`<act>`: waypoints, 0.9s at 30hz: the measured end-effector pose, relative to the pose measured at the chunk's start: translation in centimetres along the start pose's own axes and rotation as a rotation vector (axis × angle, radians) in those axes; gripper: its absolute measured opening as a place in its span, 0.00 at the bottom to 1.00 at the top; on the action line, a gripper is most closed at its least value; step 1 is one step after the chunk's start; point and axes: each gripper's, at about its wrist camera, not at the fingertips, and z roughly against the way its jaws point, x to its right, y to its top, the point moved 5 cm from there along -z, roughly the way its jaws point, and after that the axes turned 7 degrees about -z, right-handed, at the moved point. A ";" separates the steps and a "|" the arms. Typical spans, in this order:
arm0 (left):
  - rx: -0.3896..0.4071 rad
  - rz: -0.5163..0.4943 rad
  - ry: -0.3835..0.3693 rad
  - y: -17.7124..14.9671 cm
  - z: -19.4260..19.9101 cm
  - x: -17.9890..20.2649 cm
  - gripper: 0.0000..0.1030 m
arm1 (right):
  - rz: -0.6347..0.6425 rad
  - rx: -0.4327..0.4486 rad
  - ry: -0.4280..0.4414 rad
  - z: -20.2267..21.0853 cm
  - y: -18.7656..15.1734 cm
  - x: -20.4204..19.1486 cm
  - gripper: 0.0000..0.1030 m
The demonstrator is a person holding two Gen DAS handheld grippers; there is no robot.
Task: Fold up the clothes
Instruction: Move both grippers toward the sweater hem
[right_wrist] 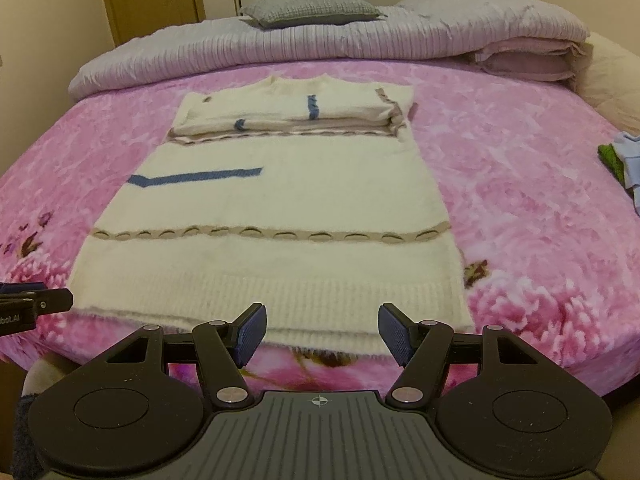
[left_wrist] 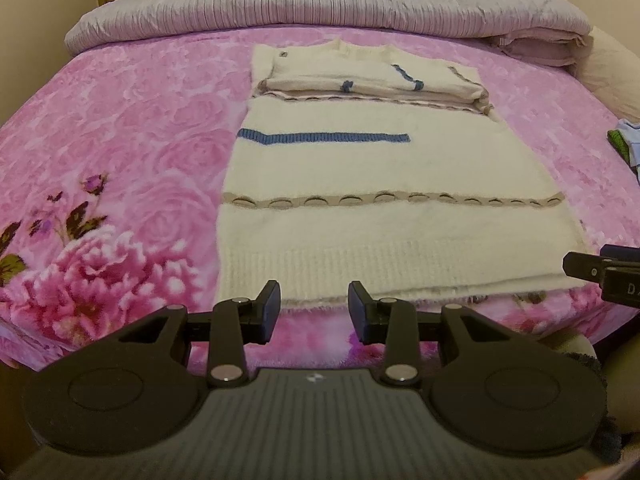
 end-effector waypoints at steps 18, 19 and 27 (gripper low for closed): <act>-0.085 0.006 0.009 0.9 -4.7 -0.8 0.32 | -0.032 -0.082 -0.020 -4.4 0.8 1.4 0.64; -0.087 0.007 0.009 0.9 -4.9 -0.9 0.32 | -0.035 -0.085 -0.019 -4.5 0.9 1.5 0.64; -0.090 0.071 -0.013 0.8 -6.0 -4.9 0.32 | -0.201 -0.054 0.056 -4.3 2.3 7.6 0.64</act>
